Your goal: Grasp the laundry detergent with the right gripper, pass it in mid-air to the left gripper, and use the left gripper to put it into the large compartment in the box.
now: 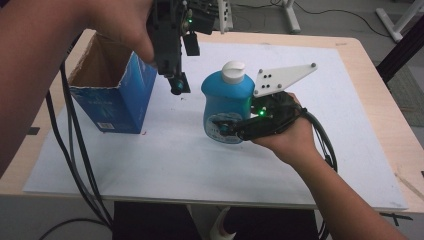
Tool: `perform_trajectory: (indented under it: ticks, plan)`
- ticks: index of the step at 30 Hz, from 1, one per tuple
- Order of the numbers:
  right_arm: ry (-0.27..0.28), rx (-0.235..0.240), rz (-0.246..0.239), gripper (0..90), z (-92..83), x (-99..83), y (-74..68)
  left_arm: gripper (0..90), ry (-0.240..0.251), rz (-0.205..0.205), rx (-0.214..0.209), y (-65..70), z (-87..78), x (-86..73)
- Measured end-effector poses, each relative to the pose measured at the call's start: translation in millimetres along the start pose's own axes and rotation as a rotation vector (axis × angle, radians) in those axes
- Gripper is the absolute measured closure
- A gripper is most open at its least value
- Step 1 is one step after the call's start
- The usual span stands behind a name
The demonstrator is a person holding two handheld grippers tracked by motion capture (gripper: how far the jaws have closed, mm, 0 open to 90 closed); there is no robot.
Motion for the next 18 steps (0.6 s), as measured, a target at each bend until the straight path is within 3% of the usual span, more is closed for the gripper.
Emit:
perform_trajectory:
  ticks: [5,11,18]
  plan:
    - [0.010,0.049,-0.007,44.5,1.7,7.3,0.3,1.8,-0.004,-0.018,-0.019,5.8,-1.5,5.2]
    - [-0.021,0.102,-0.010,44.6,9.5,11.4,0.4,1.8,-0.007,-0.043,-0.041,11.7,-0.2,11.5]
    - [-0.028,0.150,-0.019,44.7,19.0,19.2,-1.7,1.8,-0.014,-0.034,-0.053,18.2,1.9,18.9]
Point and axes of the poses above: each handheld gripper's, and its own axes: z roughly forward along the jaws, x roughly out of its top, y roughly to its right, the point moved 6 cm from there along z, roughly forward along the jaws, and after that the axes turned 8 degrees about y, right-handed, at the moved point
